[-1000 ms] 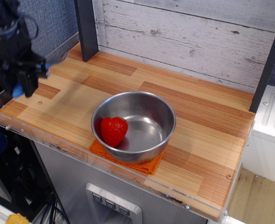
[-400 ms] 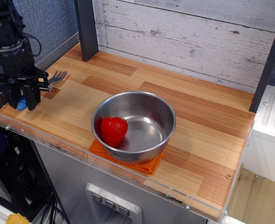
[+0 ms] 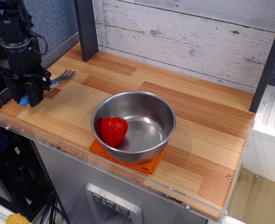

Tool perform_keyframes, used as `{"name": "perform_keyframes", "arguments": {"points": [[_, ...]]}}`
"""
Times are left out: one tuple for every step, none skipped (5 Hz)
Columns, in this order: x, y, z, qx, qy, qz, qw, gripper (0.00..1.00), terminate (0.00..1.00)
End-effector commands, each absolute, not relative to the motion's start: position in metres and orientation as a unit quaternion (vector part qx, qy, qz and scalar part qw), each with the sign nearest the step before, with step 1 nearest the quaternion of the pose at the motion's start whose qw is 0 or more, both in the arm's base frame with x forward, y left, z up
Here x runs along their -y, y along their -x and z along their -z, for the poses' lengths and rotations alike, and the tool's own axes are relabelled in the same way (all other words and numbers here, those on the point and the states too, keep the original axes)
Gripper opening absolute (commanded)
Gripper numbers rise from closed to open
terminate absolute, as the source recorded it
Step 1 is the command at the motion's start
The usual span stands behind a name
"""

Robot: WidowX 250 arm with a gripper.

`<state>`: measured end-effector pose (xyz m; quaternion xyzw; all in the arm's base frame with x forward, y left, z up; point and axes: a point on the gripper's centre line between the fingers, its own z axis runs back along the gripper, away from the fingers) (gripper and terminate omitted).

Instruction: Put the fork to the right of the pot.

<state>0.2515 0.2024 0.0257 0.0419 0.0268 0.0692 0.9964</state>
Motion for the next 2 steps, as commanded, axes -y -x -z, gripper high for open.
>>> {"name": "perform_keyframes", "arguments": {"points": [[-0.201, -0.252, -0.049, -0.009, -0.042, -0.021, 0.999, 1.0, 0.0], [-0.199, -0.251, -0.06, 0.0, -0.044, -0.025, 0.999, 1.0, 0.0]]}}
